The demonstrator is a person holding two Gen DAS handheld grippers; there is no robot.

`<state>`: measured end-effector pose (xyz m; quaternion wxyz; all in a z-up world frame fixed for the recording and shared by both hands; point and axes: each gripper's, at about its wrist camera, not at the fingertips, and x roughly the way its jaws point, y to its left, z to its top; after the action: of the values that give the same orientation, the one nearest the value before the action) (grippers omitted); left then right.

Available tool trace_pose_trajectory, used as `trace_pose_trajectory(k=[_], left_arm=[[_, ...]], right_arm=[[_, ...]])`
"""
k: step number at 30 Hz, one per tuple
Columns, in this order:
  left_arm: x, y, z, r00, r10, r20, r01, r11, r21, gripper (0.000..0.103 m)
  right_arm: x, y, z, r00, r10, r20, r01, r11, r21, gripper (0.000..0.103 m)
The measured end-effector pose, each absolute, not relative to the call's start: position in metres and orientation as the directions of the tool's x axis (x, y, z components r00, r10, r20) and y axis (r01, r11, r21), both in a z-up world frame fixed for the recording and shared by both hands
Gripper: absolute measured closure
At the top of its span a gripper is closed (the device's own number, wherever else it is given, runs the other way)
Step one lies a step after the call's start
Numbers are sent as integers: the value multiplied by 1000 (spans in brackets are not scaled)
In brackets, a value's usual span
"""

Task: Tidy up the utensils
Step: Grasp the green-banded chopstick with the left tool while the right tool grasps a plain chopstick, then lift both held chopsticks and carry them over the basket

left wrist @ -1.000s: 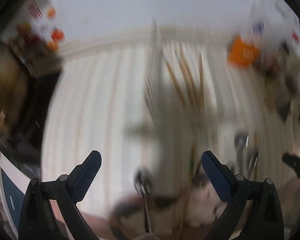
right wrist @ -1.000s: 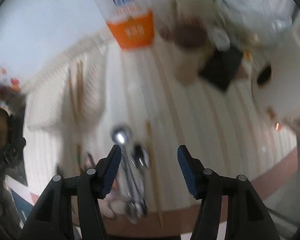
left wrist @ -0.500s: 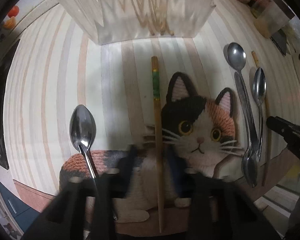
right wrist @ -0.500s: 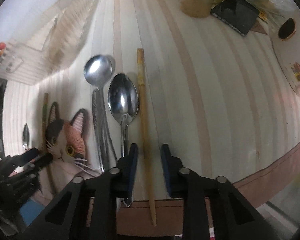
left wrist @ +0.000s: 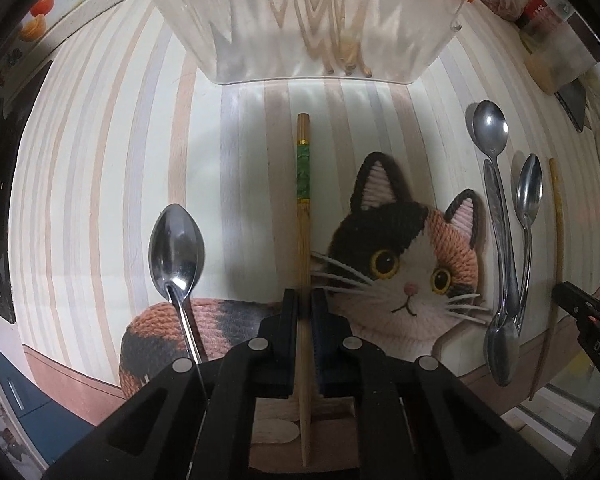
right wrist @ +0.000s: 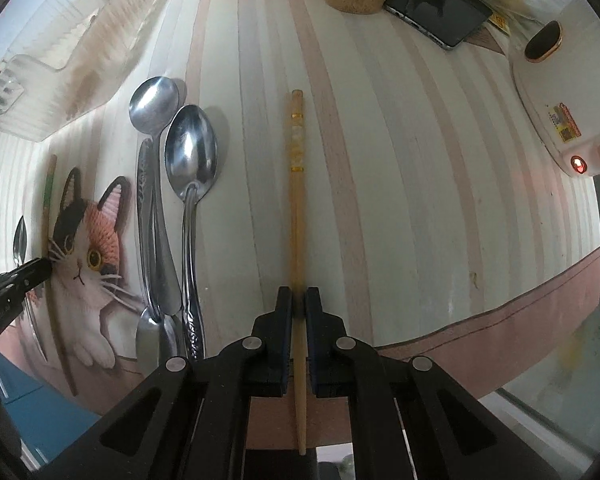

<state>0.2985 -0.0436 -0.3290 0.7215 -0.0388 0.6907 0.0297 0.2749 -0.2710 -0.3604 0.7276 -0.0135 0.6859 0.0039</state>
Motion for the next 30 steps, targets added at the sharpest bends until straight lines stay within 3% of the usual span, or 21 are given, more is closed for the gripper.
trace_pose_trajectory(k=[20, 30], left_arm=[[293, -44, -328, 66, 3, -998, -84, 996, -3, 99], [287, 11, -262, 209, 79, -975, -186, 982, 40, 99]], right_arm=[[277, -272, -363, 56, 7, -998, 7, 1000, 7, 96], [292, -268, -309, 167, 101, -981, 5, 995, 104, 96]])
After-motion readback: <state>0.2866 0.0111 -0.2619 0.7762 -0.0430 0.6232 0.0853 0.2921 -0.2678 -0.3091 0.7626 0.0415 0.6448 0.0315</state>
